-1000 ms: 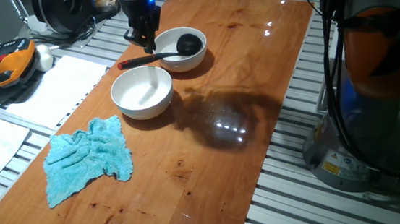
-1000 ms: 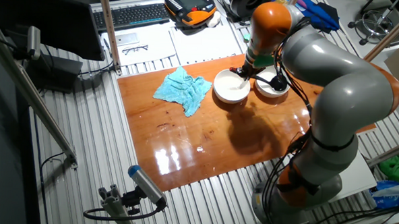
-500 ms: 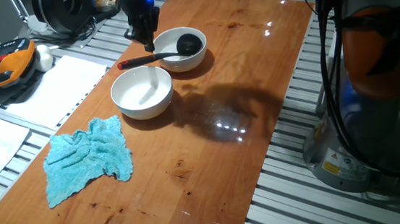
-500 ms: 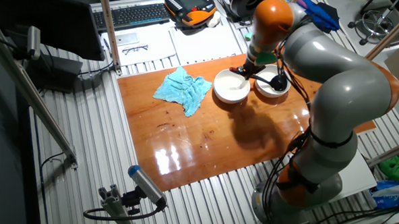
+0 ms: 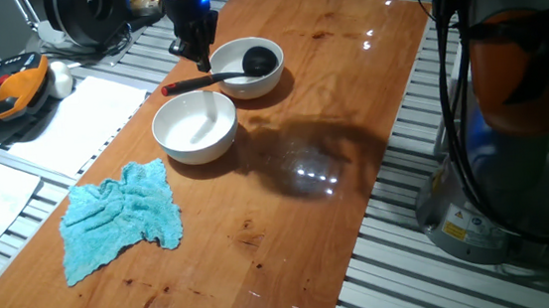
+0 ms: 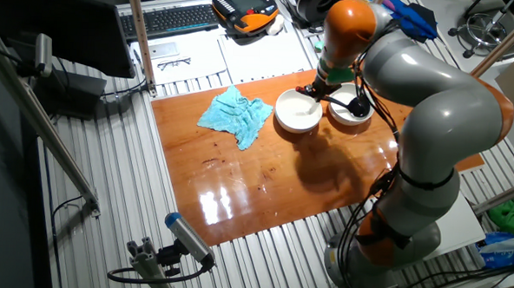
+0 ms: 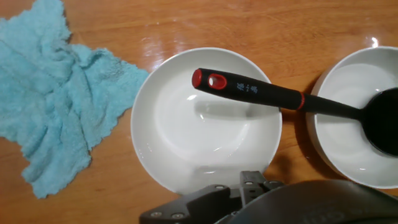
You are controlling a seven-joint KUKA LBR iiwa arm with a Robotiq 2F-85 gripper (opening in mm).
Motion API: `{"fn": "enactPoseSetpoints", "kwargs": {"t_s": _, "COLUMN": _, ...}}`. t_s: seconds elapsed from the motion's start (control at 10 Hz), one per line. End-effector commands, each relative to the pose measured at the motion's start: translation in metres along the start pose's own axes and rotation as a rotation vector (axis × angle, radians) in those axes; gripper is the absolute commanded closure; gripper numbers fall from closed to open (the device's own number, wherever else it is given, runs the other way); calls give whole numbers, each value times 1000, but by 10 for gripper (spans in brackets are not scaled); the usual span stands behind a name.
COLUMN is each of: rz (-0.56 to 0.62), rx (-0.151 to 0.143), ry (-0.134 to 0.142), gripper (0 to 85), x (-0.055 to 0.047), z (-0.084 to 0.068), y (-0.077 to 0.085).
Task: Scoop water with a large spoon from one bowl to another
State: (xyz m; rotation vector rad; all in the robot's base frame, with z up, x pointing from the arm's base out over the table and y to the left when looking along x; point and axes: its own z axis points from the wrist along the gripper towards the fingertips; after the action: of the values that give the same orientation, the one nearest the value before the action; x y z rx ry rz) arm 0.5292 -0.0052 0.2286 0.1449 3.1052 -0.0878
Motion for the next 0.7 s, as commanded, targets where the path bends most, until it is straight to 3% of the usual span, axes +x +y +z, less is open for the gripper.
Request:
{"fn": "enactPoseSetpoints", "kwargs": {"t_s": 0.0, "rz": 24, "rx": -11, "ry": 7, "gripper": 850, "x": -1, "z": 2, "y": -2}}
{"fn": "enactPoseSetpoints", "kwargs": {"t_s": 0.1, "rz": 52, "rx": -22, "ry": 8, "gripper": 850, "x": -1, "z": 3, "y": -4}}
{"fn": "enactPoseSetpoints", "kwargs": {"t_s": 0.3, "rz": 137, "rx": -85, "ry": 28, "gripper": 850, "x": -3, "z": 5, "y": -8}}
{"fn": "enactPoseSetpoints", "kwargs": {"t_s": 0.4, "rz": 179, "rx": -86, "ry": 33, "gripper": 850, "x": -5, "z": 6, "y": -9}}
{"fn": "enactPoseSetpoints", "kwargs": {"t_s": 0.6, "rz": 234, "rx": -46, "ry": 31, "gripper": 850, "x": -8, "z": 8, "y": -9}}
